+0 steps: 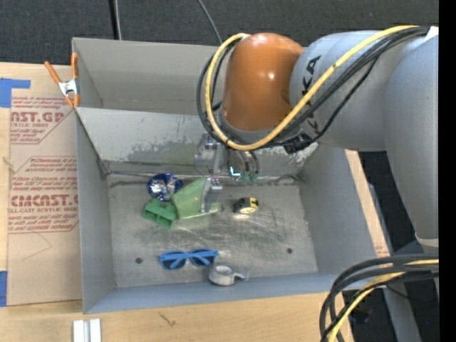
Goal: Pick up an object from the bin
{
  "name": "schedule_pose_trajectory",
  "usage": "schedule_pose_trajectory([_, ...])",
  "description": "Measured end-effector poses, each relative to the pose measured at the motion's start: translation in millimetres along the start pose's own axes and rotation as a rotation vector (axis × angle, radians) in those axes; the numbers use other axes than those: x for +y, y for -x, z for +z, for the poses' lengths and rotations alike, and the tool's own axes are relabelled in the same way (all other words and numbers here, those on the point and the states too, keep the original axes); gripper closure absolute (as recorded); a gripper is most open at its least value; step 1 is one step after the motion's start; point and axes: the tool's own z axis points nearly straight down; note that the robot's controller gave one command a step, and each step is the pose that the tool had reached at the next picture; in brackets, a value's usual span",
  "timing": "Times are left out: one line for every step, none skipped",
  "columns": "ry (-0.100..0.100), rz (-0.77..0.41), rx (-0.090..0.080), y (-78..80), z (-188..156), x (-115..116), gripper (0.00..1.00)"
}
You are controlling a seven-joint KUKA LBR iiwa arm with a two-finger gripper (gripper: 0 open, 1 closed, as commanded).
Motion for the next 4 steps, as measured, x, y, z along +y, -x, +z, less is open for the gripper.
schedule_pose_trajectory([0.001,-0.053,-0.015,-81.3,100,-27,0.00])
schedule_pose_trajectory([0.001,-0.079,-0.006,-98.3,85,-6,0.00])
schedule_pose_trajectory([0.000,0.020,-0.005,-105.7,86,15,0.00])
schedule_pose_trajectory([0.001,0.219,-0.013,-106.9,112,26,0.00])
